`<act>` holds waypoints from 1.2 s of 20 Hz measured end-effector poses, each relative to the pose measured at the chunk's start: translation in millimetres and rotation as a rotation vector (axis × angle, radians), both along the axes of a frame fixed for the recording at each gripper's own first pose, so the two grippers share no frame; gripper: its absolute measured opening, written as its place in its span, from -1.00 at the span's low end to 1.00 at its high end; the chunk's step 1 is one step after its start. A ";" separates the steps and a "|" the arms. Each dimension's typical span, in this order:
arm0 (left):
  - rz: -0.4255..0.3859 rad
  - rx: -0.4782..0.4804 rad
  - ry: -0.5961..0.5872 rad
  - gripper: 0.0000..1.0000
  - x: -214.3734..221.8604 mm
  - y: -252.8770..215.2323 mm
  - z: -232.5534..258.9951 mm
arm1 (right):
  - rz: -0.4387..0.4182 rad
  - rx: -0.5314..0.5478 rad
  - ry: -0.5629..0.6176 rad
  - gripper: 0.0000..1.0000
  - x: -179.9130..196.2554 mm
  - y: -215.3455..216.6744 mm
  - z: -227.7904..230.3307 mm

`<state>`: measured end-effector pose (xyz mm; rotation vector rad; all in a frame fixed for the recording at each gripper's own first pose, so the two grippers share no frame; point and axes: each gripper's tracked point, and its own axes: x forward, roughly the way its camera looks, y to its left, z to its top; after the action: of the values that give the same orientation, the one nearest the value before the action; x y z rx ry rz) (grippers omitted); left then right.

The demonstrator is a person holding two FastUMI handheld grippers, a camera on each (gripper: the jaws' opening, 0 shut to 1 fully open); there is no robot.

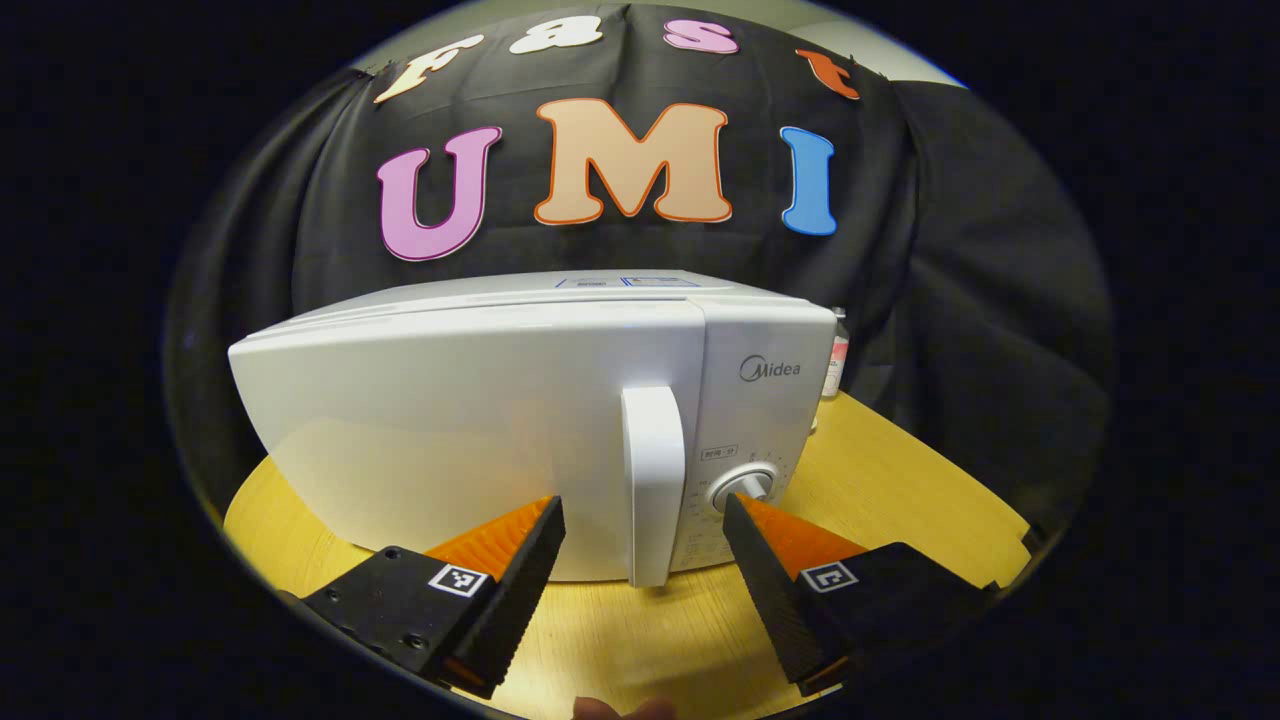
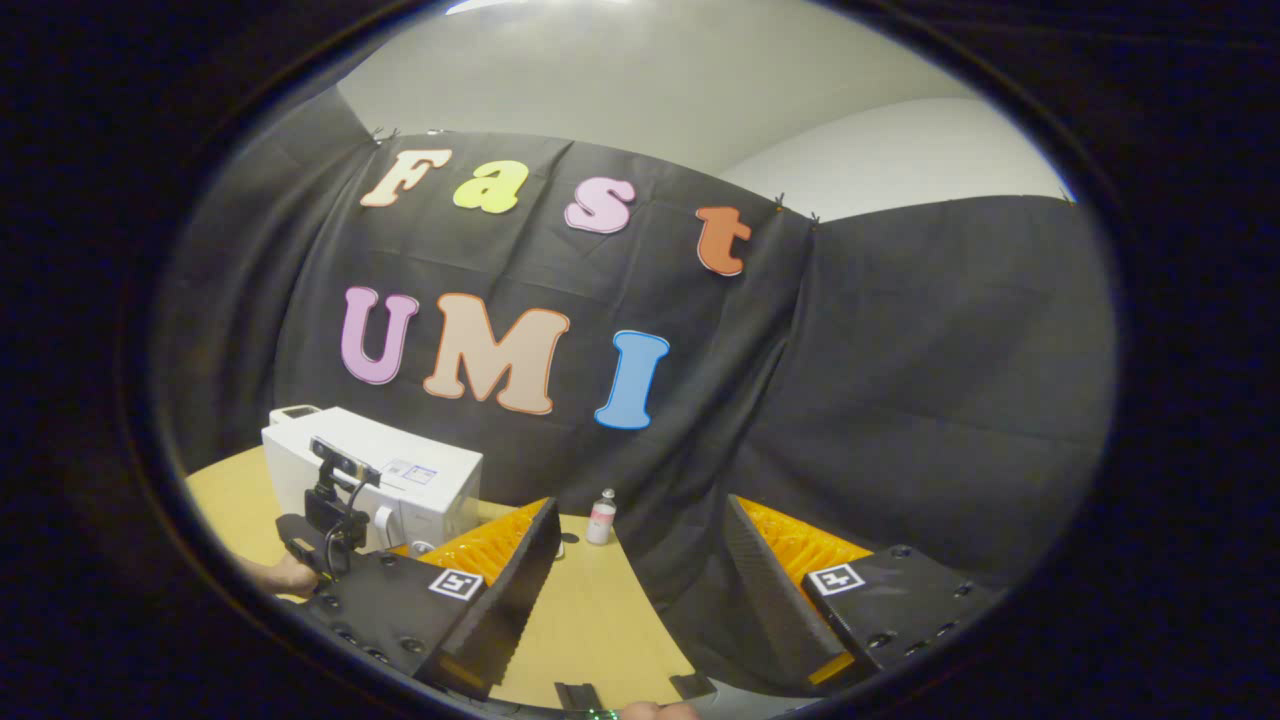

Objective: Open the microwave oven with the left hand, put the food in, and close the microwave oven.

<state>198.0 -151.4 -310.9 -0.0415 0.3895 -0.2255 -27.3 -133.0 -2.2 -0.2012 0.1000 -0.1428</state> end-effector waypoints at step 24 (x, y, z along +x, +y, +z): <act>-0.046 0.009 -0.040 -0.96 -0.1 -6.8 -12.7 | 0.052 0.103 0.023 0.94 9.9 19.6 -2.7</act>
<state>197.9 -158.2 -323.6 -0.0188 0.3520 -0.2696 -17.4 -113.4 -4.9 -0.1022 0.1249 -0.0837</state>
